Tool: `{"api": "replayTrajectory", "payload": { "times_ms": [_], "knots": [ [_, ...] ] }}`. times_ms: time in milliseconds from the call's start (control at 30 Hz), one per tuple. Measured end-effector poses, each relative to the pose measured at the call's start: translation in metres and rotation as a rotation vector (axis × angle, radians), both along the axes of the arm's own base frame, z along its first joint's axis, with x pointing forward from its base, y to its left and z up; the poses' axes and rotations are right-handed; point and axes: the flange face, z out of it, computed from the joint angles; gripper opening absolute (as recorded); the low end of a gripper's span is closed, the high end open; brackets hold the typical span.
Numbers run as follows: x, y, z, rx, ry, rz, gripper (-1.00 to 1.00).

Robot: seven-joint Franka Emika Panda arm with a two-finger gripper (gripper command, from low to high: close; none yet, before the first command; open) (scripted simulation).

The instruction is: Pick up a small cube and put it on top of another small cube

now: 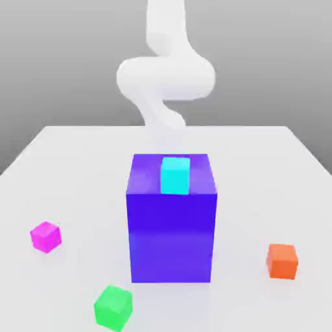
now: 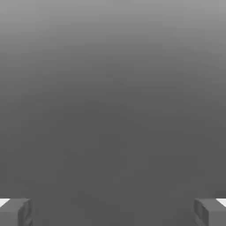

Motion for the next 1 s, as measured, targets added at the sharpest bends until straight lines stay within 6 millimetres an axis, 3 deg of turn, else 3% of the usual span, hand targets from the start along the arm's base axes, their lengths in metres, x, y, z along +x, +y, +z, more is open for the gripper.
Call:
{"api": "replayTrajectory", "payload": {
  "times_ms": [267, 533, 767, 1000],
  "knots": [
    [0.033, -0.083, -0.078, 0.107, 0.106, -0.073, 0.0],
    [0.051, -0.142, -0.172, 0.177, 0.232, -0.141, 0.0],
    [0.05, -0.178, -0.258, 0.213, 0.35, -0.201, 0.0],
    [0.033, -0.205, -0.339, 0.227, 0.467, -0.259, 0.0]
  ]
}}
